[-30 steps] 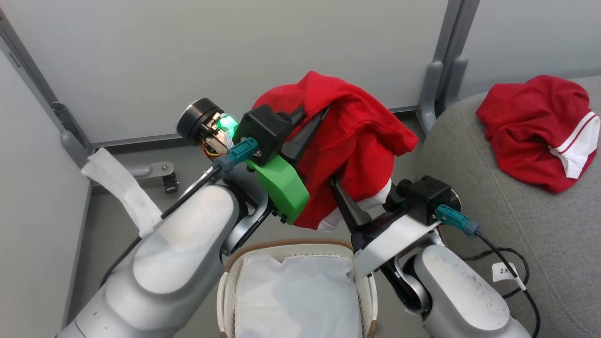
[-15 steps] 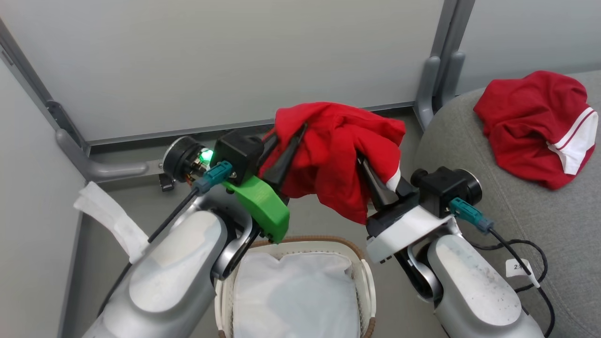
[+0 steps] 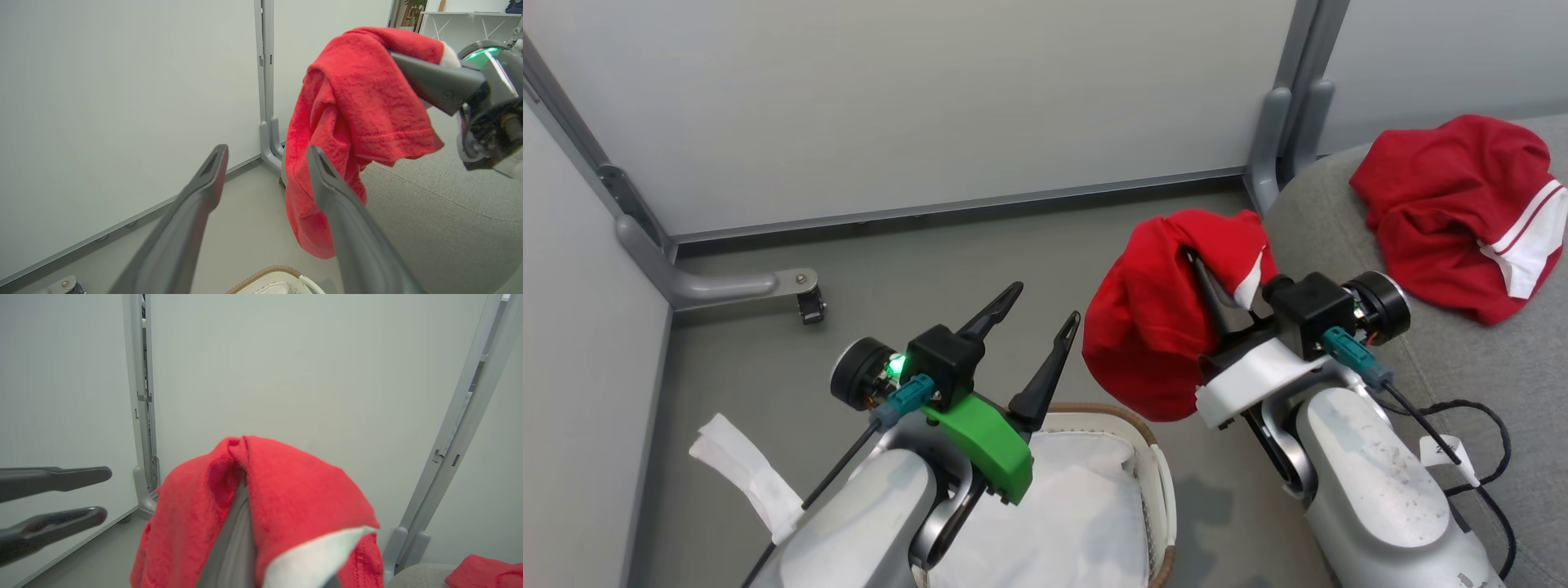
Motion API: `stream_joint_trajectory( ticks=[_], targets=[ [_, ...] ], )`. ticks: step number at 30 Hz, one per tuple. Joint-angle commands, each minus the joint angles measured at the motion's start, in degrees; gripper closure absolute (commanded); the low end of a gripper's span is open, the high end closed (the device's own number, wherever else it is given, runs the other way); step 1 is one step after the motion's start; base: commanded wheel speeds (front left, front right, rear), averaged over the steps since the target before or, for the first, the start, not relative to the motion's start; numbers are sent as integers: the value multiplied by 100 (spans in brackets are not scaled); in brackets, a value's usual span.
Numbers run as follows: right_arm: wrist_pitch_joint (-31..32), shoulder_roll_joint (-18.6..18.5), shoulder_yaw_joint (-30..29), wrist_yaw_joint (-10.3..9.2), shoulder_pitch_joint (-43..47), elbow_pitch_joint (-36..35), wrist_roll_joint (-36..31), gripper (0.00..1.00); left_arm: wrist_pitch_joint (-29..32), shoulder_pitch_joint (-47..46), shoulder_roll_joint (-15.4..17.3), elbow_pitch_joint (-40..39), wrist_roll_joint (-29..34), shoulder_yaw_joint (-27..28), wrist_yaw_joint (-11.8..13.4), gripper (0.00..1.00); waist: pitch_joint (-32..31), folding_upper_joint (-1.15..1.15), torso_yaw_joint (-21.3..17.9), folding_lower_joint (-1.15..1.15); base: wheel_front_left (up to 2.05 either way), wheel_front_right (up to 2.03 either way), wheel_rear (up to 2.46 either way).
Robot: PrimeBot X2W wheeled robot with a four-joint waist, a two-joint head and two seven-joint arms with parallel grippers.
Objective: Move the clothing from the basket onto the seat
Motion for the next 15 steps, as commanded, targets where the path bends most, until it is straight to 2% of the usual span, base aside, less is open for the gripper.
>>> stream_joint_trajectory(
  ticks=[1,10,15],
  targets=[
    [-26,-75,-81,-8,-46,14,-54,100,-95,132,-33,34,-43,-9,-9,0,26,0,-19,0,0,0,0],
    [-26,-235,-418,-8,96,-109,-206,100,-346,428,-61,213,31,-159,7,0,175,0,-226,0,0,0,0],
    [-26,-269,-595,-8,196,-211,-236,100,-411,502,-63,218,53,-188,47,0,296,0,-552,0,0,0,0]
  ],
)
